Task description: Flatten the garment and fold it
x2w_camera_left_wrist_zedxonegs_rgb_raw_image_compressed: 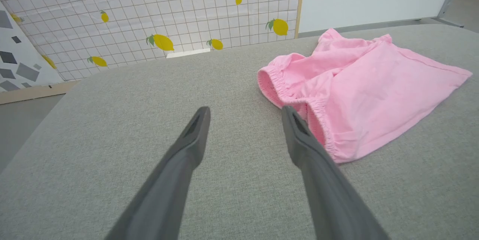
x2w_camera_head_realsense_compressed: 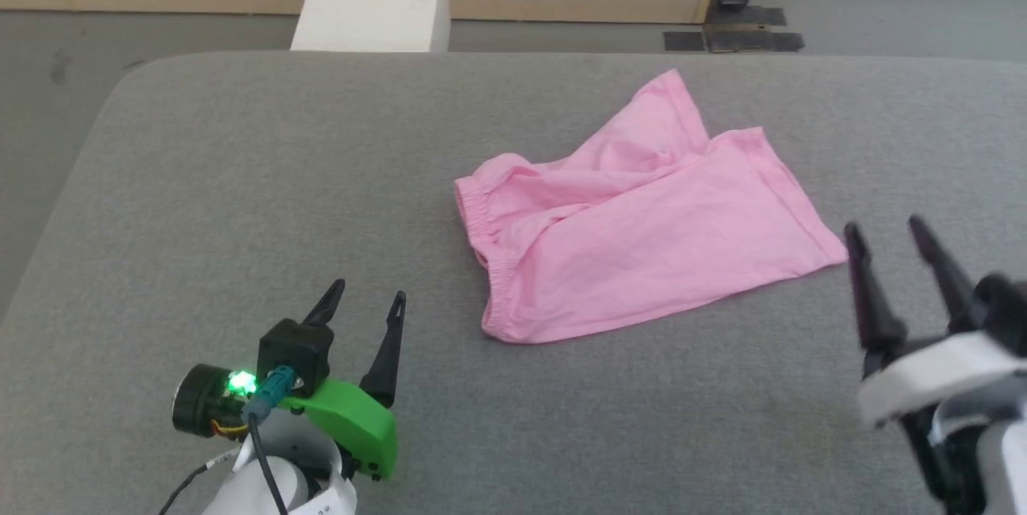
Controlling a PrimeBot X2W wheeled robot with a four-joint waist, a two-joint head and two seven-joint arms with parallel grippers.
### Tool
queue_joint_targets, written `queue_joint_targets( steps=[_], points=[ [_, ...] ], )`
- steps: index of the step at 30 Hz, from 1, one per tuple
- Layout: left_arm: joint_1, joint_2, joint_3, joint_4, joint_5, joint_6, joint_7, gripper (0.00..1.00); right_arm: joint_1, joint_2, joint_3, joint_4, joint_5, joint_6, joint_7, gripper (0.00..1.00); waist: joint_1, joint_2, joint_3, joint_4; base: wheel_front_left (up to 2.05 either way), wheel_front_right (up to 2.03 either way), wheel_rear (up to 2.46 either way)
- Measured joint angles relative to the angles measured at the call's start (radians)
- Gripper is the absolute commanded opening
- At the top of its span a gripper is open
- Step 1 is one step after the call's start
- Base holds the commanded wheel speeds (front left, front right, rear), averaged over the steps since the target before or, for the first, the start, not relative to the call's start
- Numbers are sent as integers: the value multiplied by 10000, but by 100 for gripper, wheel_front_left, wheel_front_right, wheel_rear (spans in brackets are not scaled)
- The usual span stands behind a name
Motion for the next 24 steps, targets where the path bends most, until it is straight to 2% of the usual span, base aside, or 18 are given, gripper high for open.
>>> queue_joint_targets(
  steps=[4,7,15,19,22,24],
  points=[
    [0,73,4,-115,-203,-23,219,100,857,665,-337,-924,-414,-2,408,100,0,0,42,-228,0,0,0],
    [-94,146,-88,-228,-431,-332,681,100,1197,920,-554,-1415,-637,-2,639,100,0,0,211,-330,0,0,0],
    [-1563,253,-723,-646,-1457,-1321,4021,100,1334,1126,-968,-2142,-878,-2,995,100,0,0,908,-588,0,0,0],
    [-2174,245,-978,-648,-1864,-1325,5833,100,1332,1229,-1034,-2213,-930,-2,1012,100,0,0,1278,-744,0,0,0],
    [-2429,276,-1160,-502,-1862,-1127,6753,100,1322,1300,-999,-2201,-947,-2,991,100,0,0,1519,-894,0,0,0],
    [-2485,280,-1195,-412,-1858,-955,7003,100,1311,1367,-982,-2184,-978,-2,963,100,0,0,1649,-1005,0,0,0]
  ],
)
